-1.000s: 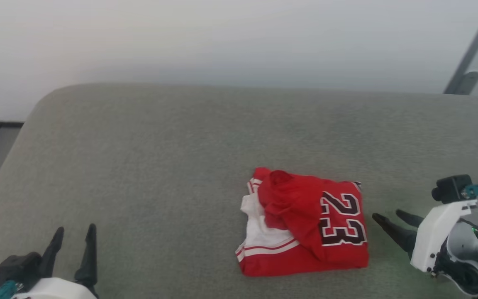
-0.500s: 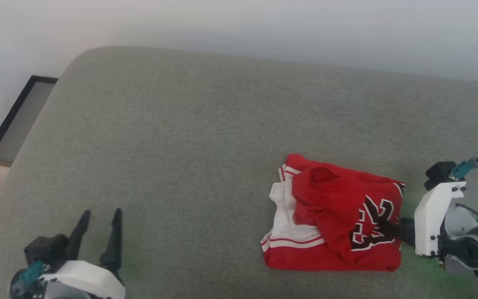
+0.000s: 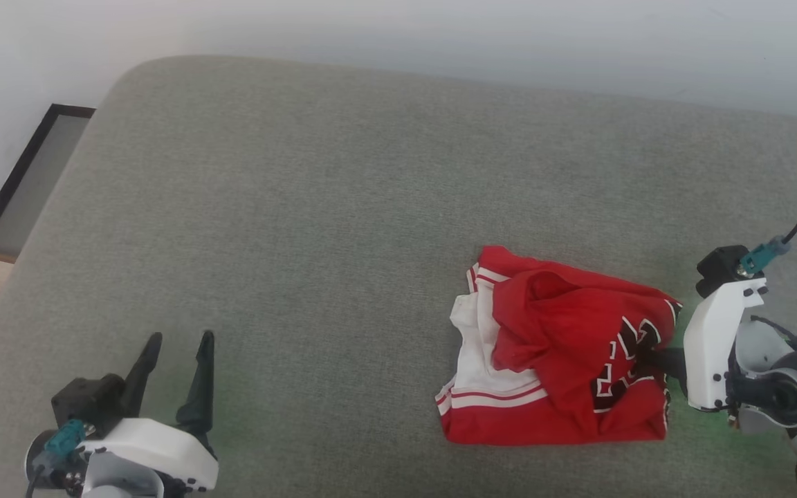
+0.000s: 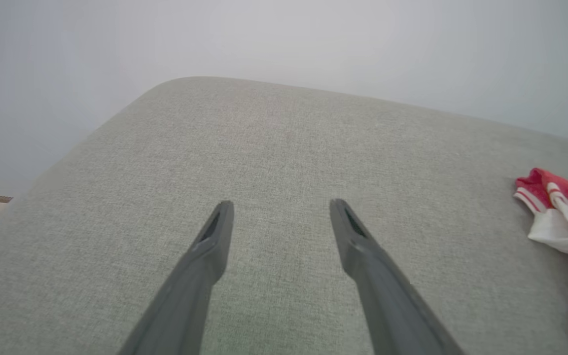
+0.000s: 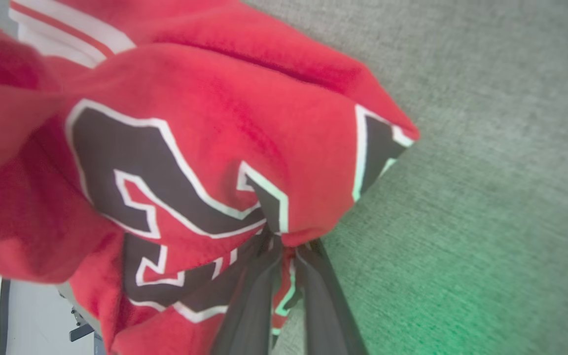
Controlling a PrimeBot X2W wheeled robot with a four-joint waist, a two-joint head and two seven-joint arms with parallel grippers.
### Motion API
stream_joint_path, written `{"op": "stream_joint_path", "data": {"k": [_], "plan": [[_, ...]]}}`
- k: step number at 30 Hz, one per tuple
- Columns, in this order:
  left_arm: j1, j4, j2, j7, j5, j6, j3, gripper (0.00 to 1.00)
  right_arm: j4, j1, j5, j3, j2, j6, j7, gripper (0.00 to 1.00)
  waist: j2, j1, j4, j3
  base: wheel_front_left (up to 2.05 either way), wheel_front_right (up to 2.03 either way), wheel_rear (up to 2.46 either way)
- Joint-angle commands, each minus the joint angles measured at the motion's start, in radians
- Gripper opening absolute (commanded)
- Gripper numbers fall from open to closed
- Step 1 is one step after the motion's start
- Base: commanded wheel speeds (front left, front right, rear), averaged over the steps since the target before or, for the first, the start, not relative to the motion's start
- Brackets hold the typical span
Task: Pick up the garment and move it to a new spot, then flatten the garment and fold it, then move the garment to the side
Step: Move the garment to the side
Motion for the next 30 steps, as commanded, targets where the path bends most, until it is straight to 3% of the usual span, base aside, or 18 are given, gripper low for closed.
{"op": "stream_joint_path", "data": {"k": [1,14,30], "plan": [[-0.019,-0.005,-0.002,-0.004,0.009,-0.006,0.005,1.00,-0.001,0.002,-0.010,-0.002,-0.006,-0.002,0.010,0.00,-0.0001,0.0000,-0.014,0.005,0.00,0.00,0.00],[-0.108,-0.008,-0.029,-0.004,0.060,-0.027,0.001,1.00,-0.074,-0.078,-0.052,-0.120,-0.130,-0.001,0.000,0.00,-0.0001,0.0000,-0.153,0.049,0.00,0.00,0.00],[-0.274,0.037,-0.073,-0.004,0.134,-0.069,-0.057,1.00,0.018,-0.267,-0.086,-0.154,-0.277,-0.001,-0.107,0.00,-0.0001,0.0000,-0.313,0.139,0.00,0.00,0.00]]}}
